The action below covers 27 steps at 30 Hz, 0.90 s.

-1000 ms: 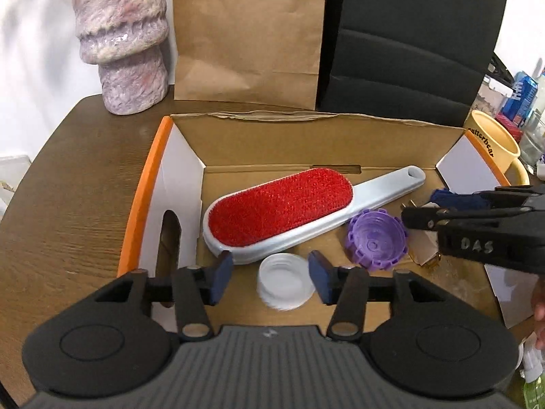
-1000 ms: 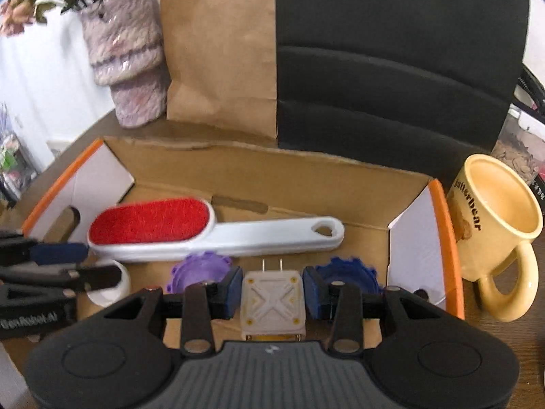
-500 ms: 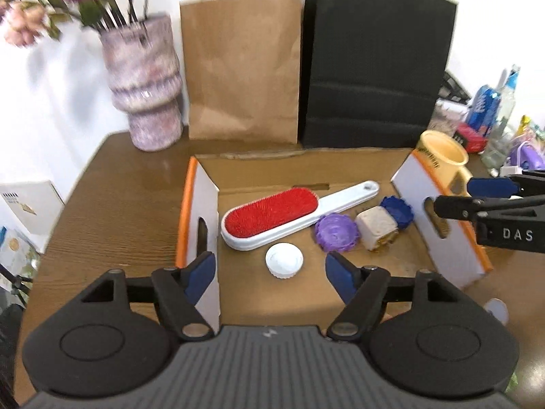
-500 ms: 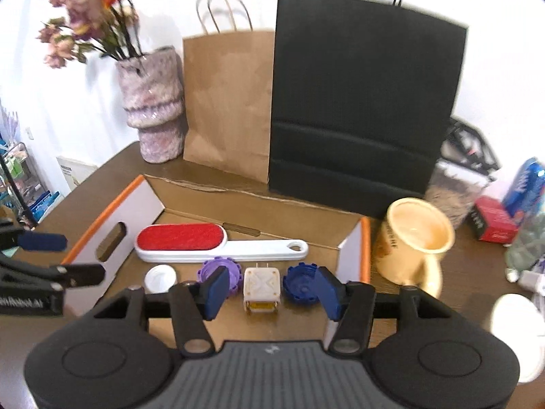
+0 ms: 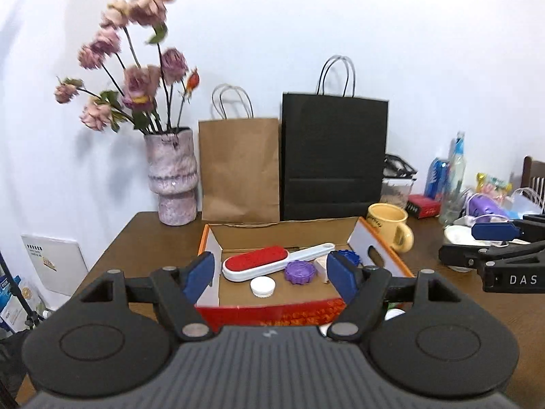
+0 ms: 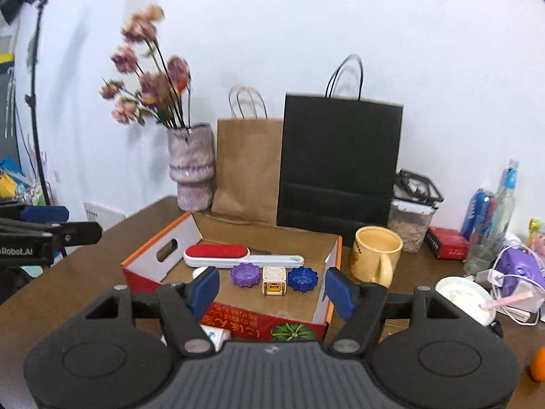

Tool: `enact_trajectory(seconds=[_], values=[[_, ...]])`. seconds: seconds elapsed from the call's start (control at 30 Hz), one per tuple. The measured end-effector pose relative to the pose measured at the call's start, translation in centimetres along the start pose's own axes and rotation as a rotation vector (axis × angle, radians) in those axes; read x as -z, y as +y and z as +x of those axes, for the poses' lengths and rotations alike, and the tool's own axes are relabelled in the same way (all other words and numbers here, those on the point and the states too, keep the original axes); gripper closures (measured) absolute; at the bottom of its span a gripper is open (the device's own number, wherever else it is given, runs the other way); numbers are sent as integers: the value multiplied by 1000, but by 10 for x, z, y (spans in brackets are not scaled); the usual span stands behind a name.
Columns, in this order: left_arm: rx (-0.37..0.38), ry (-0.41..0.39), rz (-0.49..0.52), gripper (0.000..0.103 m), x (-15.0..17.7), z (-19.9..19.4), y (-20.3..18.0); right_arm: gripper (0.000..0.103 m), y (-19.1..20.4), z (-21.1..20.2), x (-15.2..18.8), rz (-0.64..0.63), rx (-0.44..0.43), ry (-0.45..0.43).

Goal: Organize rigid objects
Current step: 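Pull both grippers back from the box toward the loose bottles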

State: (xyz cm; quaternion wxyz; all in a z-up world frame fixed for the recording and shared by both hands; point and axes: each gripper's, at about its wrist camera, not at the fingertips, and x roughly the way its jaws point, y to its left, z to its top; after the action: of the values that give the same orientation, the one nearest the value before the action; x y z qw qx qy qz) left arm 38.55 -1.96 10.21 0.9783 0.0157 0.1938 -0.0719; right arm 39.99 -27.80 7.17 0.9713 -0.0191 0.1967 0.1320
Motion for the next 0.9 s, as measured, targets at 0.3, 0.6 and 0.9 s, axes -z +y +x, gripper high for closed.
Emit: enact_trajectory(seconds=[0.3, 0.6, 0.9], values=[[14, -169, 4, 26, 52, -98, -16, 35, 14, -85, 63, 29, 30, -150], [-17, -228, 5, 22, 127, -182, -20, 24, 53, -173, 144, -1, 36, -200], [4, -139, 1, 19, 191, -216, -27, 19, 70, -216, 221, 120, 76, -153]])
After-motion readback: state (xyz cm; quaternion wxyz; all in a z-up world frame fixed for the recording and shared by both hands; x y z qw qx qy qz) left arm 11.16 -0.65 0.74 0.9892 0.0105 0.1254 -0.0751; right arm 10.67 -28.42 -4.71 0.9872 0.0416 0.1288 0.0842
